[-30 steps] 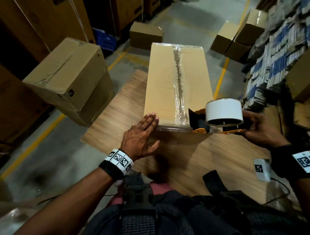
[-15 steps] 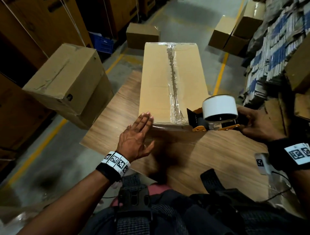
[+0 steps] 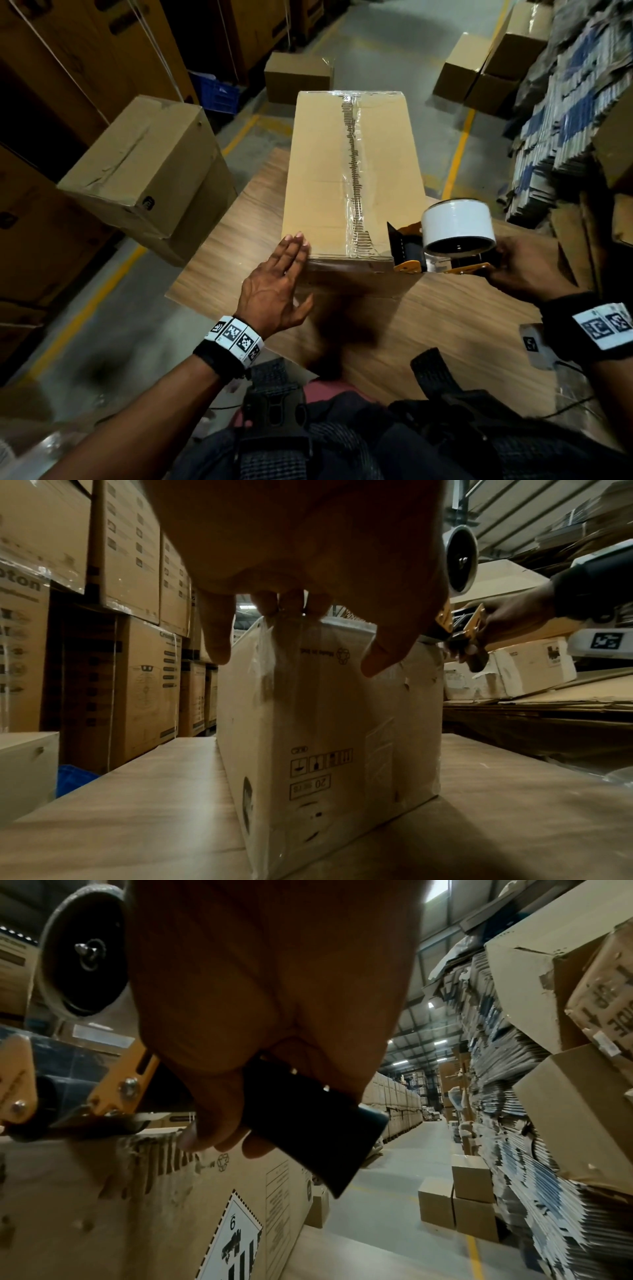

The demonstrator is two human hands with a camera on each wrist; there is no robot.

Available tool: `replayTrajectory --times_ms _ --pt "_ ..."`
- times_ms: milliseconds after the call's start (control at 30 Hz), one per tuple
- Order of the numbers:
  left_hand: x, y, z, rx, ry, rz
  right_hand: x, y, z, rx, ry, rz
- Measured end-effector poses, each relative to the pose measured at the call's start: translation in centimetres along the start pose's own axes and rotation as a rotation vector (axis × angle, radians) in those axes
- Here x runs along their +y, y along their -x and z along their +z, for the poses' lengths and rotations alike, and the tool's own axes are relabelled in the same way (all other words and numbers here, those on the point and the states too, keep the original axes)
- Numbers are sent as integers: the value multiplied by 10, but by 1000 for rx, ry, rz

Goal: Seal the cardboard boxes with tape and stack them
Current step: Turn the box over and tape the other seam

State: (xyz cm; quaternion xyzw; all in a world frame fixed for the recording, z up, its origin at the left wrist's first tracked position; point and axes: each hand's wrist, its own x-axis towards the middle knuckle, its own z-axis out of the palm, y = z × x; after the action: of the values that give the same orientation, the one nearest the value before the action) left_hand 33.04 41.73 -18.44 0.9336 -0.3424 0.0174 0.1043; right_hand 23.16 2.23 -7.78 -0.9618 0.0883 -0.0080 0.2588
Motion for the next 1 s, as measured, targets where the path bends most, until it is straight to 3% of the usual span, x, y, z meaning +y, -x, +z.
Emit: replayTrajectory --times_ms 133,300,433,700,1000 --pt "23 -4 -8 -68 -143 -53 18 -3 3 -51 10 13" --pt "75 -28 9 -62 -175 217 27 -7 6 -52 -45 4" --pt "110 -57 20 -143 -162 240 27 -7 8 -38 -86 27" --pt "105 -59 31 -9 -101 255 47 -4 -6 -105 -140 -23" --pt "109 -59 32 29 -40 210 77 24 -56 -127 -192 136"
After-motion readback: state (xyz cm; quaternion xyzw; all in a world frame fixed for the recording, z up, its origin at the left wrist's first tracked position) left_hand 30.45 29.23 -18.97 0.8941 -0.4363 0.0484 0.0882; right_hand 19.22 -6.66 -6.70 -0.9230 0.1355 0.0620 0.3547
